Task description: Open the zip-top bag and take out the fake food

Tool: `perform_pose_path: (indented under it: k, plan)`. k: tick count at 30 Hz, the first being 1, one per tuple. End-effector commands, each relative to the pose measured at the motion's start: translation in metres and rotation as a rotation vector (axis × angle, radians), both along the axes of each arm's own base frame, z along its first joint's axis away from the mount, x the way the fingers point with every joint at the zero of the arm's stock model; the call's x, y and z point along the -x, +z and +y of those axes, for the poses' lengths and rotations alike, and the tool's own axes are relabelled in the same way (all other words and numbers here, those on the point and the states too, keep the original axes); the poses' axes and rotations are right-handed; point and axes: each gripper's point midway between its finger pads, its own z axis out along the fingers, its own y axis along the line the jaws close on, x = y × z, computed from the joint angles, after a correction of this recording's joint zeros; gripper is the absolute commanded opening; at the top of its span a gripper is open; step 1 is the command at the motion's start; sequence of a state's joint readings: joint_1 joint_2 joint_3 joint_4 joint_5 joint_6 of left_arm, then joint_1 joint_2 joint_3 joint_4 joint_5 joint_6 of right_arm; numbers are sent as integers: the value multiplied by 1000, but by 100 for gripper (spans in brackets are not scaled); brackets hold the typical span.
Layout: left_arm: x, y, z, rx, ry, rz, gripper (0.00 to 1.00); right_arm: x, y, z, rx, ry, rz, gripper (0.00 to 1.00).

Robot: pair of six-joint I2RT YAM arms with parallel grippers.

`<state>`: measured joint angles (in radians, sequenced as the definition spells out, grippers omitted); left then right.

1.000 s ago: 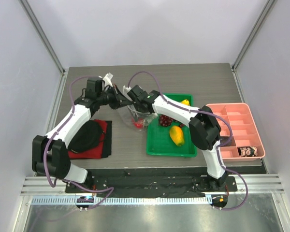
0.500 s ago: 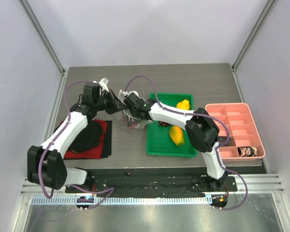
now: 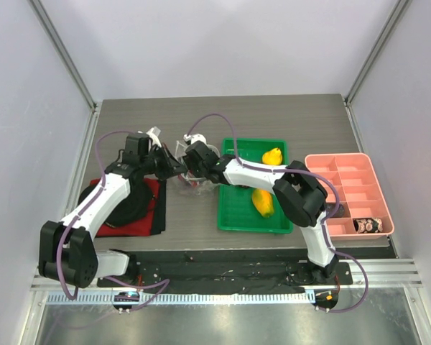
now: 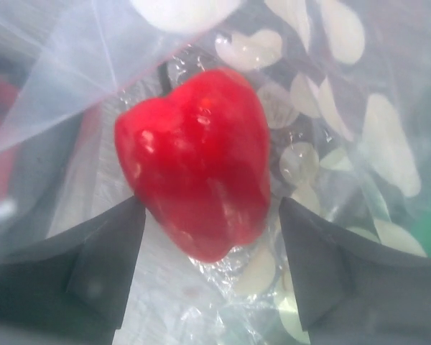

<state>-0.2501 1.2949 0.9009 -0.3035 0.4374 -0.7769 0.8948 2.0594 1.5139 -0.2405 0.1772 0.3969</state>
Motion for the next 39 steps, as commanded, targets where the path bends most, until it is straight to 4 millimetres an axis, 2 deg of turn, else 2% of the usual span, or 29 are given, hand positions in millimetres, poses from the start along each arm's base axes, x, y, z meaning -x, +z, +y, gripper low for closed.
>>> perform_pose_path:
  k: [1, 5, 6, 8, 9, 11, 14, 16, 17, 18, 21, 22, 24, 25, 26, 28, 29, 35, 36, 39]
  plan:
    - [3, -20, 16, -84, 40, 31, 0, -17, 84, 31, -155, 97, -193, 81]
    - [2, -20, 15, -76, 35, 38, 0, -21, 78, 40, -140, 159, -210, 81]
    - [2, -20, 15, -76, 38, 36, 0, -21, 65, 42, -124, 176, -203, 81]
    - [2, -21, 15, -75, 40, 35, 0, -26, 58, 45, -128, 190, -215, 81]
    - [3, -22, 16, -76, 40, 38, 0, -25, 49, 48, -130, 201, -205, 78]
    - [4, -22, 18, -88, 47, 35, 0, -25, 45, 48, -134, 210, -206, 73]
    - [4, -24, 20, -98, 54, 33, 0, -30, 51, 51, -193, 212, -228, 66]
    - [4, -23, 21, -99, 60, 32, 0, -34, 56, 50, -225, 219, -217, 52]
    - [4, -23, 21, -102, 68, 34, 0, -35, 57, 47, -225, 216, -213, 39]
    - [3, -23, 23, -104, 76, 32, 0, -36, 59, 45, -220, 209, -213, 31]
    - [-1, -23, 29, -125, 116, 23, 0, -32, 76, 35, -208, 195, -208, 19]
    - [-2, -22, 32, -132, 133, 20, 0, -26, 93, 31, -221, 198, -214, 16]
    - [-5, -22, 38, -155, 172, 7, 0, -16, 97, 22, -210, 206, -191, 9]
    - [-7, -21, 40, -158, 182, 1, 0, -12, 111, 16, -220, 197, -199, 6]
    - [-9, -19, 41, -158, 190, -6, 0, -7, 111, 11, -206, 197, -185, 2]
    - [-12, -19, 42, -165, 202, -7, 0, 2, 116, 4, -211, 212, -178, 1]
    - [-14, -18, 43, -165, 208, -6, 0, 10, 134, 4, -251, 242, -197, 1]
    - [-24, -5, 43, -178, 201, -28, 0, 39, 149, 2, -290, 386, -213, 1]
    - [-24, -3, 43, -180, 200, -32, 0, 46, 158, 3, -318, 416, -217, 1]
    - [-25, 2, 47, -199, 215, -44, 0, 64, 166, 12, -390, 492, -164, 1]
